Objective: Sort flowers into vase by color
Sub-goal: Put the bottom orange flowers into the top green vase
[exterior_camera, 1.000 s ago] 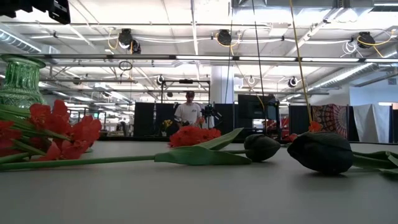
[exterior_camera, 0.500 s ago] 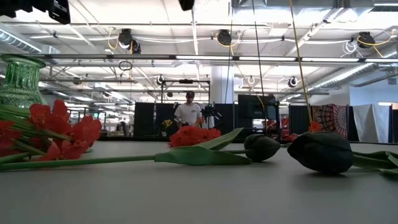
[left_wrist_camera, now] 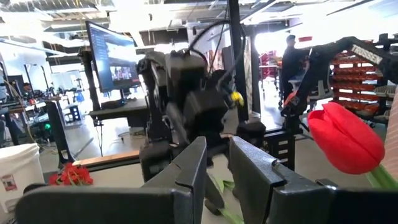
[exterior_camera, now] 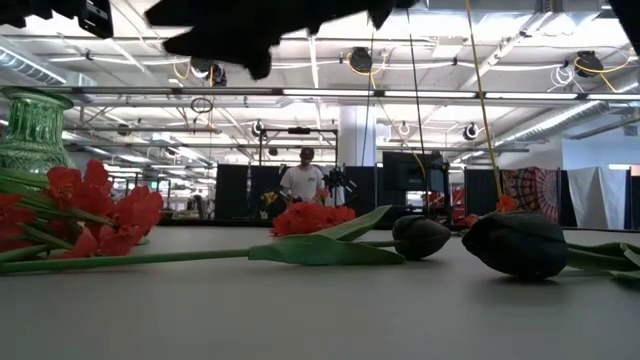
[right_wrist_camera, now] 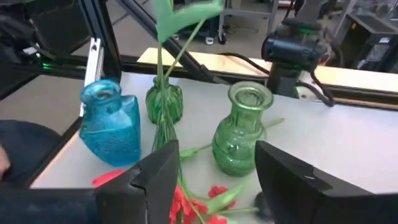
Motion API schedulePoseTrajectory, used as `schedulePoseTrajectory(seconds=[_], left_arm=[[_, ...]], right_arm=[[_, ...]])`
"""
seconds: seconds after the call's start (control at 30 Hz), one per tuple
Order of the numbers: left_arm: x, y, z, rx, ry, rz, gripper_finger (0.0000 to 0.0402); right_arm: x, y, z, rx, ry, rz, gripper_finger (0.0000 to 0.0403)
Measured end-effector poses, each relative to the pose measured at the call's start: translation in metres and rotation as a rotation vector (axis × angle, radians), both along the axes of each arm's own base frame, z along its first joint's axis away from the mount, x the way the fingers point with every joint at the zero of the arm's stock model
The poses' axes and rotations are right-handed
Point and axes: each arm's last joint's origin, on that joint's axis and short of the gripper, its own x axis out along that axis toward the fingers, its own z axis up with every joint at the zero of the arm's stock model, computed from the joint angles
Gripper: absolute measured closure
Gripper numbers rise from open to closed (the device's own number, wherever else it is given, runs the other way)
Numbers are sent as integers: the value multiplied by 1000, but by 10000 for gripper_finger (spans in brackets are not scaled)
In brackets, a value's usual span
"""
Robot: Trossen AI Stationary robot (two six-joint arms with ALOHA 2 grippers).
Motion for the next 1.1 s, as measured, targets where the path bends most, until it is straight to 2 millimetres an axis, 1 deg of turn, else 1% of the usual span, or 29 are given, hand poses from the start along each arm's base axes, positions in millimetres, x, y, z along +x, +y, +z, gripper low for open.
schedulePoseTrajectory(seconds=[0.17,0.27,0.43,0.53,0.67,0.77,0.87,0.93,1.1], left_arm=[[0,0,0,0,0,0,322],[0,0,0,1,1,-1,322],[0,0,0,0,0,0,322],[0,0,0,0,0,0,322],[0,0,0,1,1,0,322],[0,0,0,0,0,0,322],[0,0,0,0,0,0,322],[0,0,0,0,1,0,322],[0,0,0,0,0,0,322]], right_arm=[[12,4,-24,52,-29,-6,200],[17,7,-32,87,-57,-8,200],[21,20,-46,119,-78,9,200],[22,29,-57,120,-75,25,200],[21,41,-66,116,-73,46,200],[21,45,-66,112,-79,54,200],[20,45,-60,121,-89,52,200],[18,44,-50,123,-107,52,200],[11,39,-18,112,-155,52,200]])
